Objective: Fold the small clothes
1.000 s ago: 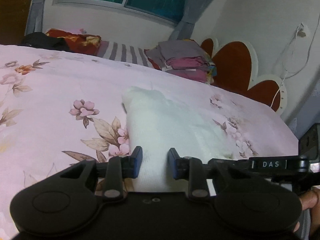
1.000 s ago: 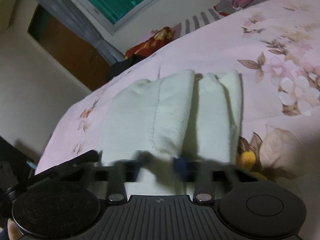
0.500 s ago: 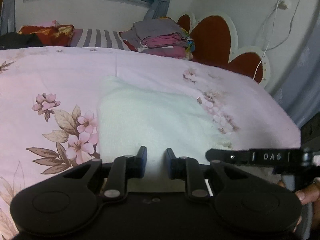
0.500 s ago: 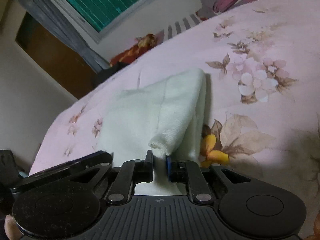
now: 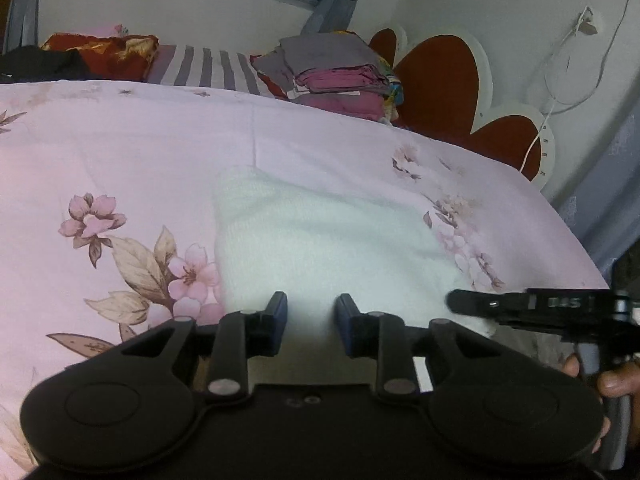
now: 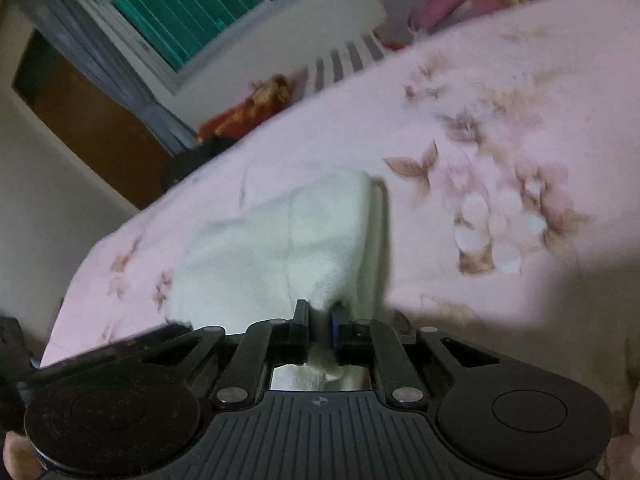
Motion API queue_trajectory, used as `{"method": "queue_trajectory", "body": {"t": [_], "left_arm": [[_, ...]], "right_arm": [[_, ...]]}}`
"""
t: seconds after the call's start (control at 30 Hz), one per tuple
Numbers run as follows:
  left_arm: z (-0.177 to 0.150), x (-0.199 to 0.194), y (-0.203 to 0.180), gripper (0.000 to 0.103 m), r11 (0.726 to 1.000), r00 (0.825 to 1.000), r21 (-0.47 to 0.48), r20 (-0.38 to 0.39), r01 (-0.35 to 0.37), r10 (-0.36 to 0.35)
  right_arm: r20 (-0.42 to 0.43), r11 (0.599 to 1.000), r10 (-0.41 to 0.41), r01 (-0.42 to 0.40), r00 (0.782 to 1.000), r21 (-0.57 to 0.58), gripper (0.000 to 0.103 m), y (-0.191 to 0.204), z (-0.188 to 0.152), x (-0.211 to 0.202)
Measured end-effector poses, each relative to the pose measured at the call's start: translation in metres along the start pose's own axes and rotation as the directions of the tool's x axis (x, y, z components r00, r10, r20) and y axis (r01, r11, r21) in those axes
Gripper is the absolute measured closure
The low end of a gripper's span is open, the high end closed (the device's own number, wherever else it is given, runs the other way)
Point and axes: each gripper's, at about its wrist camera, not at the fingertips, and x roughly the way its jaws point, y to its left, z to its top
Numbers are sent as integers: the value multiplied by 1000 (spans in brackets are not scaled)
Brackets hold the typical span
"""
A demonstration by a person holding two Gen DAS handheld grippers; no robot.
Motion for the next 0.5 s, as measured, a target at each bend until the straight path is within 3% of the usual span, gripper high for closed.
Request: {"method": "queue_trajectory", "body": {"t": [0.03,0.07,0.1,0.13,0.23,0.4,0.5], "left_arm": [[-2,-10,-2,78,1000,1000,14,24,2,-2],[-6,-20,-3,78,1000,999,19,50,13,-14],[-11,-28,-2,78,1000,998,14,64,22,-23],[-17,-36,-2,78,1000,997,6,69,16,-17],[-42,-57,-2,78,1000,997,-2,79,11,-10],[-76,-71,3,78,999,999,-30,43,-22,23],[-85,-67,9,75,998,998,-44,-13,-55,54]], "right_arm": [[12,1000,14,-14,1000,11,93,-1,-1,-6],[26,999,25,-26,999,23,79,-2,-2,-14],[38,999,15,-16,999,28,54,-1,-6,-26],[50,999,24,-25,998,21,50,0,-12,-38],[11,994,102,-102,995,33,50,0,-40,-62],[-51,996,93,-93,994,-3,51,8,-82,-68],[-84,995,104,-104,991,6,61,10,-93,-64]]}}
